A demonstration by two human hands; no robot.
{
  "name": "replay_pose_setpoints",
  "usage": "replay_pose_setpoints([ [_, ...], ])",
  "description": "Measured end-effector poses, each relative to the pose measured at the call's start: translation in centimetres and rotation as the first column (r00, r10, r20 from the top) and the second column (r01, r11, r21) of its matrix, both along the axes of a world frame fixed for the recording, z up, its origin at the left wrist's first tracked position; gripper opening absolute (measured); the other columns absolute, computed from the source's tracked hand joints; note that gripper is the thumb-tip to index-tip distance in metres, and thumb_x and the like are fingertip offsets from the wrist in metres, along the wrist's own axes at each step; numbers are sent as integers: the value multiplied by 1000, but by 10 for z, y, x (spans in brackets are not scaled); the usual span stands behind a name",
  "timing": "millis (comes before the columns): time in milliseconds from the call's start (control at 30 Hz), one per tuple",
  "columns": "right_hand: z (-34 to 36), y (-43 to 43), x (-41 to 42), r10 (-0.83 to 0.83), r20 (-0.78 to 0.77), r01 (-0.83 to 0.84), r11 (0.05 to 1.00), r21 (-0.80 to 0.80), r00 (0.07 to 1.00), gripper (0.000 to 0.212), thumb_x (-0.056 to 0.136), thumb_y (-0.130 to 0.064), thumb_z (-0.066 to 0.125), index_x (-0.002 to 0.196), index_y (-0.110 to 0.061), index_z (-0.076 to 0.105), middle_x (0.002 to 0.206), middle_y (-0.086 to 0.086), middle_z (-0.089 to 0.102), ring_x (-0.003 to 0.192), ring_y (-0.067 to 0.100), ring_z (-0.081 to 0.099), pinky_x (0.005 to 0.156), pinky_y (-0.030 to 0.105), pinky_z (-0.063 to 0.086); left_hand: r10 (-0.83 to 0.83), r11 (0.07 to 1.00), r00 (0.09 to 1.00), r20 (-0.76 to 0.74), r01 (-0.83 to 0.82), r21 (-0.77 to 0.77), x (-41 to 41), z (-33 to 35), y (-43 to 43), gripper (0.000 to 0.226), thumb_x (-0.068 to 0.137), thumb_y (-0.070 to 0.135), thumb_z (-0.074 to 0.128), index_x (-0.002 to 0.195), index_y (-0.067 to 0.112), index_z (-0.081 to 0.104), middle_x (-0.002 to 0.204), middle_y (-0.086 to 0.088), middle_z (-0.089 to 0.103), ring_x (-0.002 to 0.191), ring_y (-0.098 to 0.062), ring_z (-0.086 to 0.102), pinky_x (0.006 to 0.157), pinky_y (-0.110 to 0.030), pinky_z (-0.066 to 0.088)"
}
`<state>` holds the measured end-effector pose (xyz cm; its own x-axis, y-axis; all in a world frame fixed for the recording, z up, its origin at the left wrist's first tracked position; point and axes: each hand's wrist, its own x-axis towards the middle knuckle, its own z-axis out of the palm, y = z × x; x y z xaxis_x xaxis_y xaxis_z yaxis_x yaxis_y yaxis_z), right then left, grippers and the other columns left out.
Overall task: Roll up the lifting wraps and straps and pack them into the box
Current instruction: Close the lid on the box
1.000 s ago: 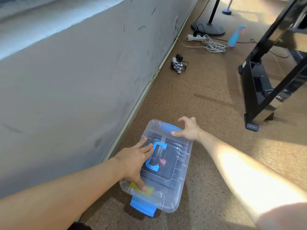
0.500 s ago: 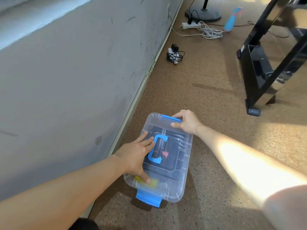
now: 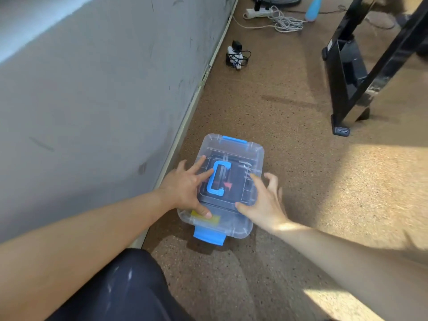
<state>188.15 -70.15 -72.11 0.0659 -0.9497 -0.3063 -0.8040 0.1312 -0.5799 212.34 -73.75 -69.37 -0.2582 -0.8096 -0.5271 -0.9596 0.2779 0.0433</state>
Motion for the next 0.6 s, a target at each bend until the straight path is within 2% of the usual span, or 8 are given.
replay_pose_setpoints([
  [67, -6, 21, 2, 2, 156, -18, 995, 98, 988, 102, 84, -37, 81, 162, -28, 16, 148, -3, 23, 142, 21, 32, 116, 32, 30, -22, 1000, 1000, 7, 22, -19, -1, 0, 0, 136, 58, 92, 66, 161, 42, -6, 170, 7, -21, 155, -43, 2, 120, -56, 29],
  [133, -9, 24, 3, 3, 195, -27, 992, 124, 981, 106, 85, -32, 82, 163, -26, 11, 141, -1, 33, 140, 19, 37, 116, 30, 29, -59, 997, 998, 19, 60, -57, -1, 1, 2, 132, 62, 92, 64, 162, 39, -5, 171, 5, -15, 155, -40, 2, 120, -54, 27],
  [233, -7, 5, 0, 10, 221, -33, 994, 99, 975, 105, 83, -30, 84, 163, -23, 16, 142, 2, 39, 140, 21, 39, 117, 31, 29, -117, 980, 993, 15, 118, -158, -4, 1, 3, 117, 71, 88, 60, 162, 42, 4, 173, 2, 0, 156, -36, 4, 121, -51, 25],
  [333, -7, -21, -6, 21, 230, -30, 999, 34, 973, 97, 81, -27, 86, 160, -21, 29, 156, 5, 33, 146, 24, 33, 119, 34, 27, -104, 991, 989, -103, 94, -92, -1, -3, -3, 97, 81, 78, 61, 161, 43, 18, 172, 4, 10, 157, -36, -8, 124, -52, 19],
  [400, -6, -32, -10, 49, 146, -48, 999, -12, 988, 89, 81, -32, 86, 157, -24, 39, 163, 1, 22, 149, 25, 25, 121, 39, 24, -74, 997, 986, -151, 72, -18, 5, -8, -7, 101, 79, 78, 64, 161, 44, 16, 172, 7, 4, 155, -33, -21, 124, -54, 16],
  [433, -6, -33, -11, 97, 26, -94, 992, -80, 995, 83, 82, -37, 84, 154, -28, 43, 164, -1, 22, 148, 25, 24, 120, 42, 24, -70, 997, 987, -147, 71, -3, 6, -10, -9, 102, 78, 78, 65, 161, 45, 14, 172, 9, 1, 155, -32, -24, 124, -56, 18],
  [500, -6, -26, -10, 253, -182, -298, 908, -294, 950, 65, 85, -43, 79, 144, -30, 56, 157, 0, 39, 141, 28, 34, 114, 45, 30, -69, 998, 992, -108, 69, -1, 6, -12, -9, 103, 77, 80, 64, 160, 47, 12, 172, 12, -1, 154, -31, -25, 121, -60, 27],
  [600, -20, -6, -7, 469, -173, -497, 767, -405, 866, 52, 83, -57, 70, 122, -23, 73, 134, 2, 63, 124, 29, 54, 105, 49, 38, -56, 998, 997, -56, 55, -20, 2, -6, -5, 99, 79, 80, 61, 159, 48, 12, 171, 15, -2, 155, -28, -23, 115, -59, 39],
])
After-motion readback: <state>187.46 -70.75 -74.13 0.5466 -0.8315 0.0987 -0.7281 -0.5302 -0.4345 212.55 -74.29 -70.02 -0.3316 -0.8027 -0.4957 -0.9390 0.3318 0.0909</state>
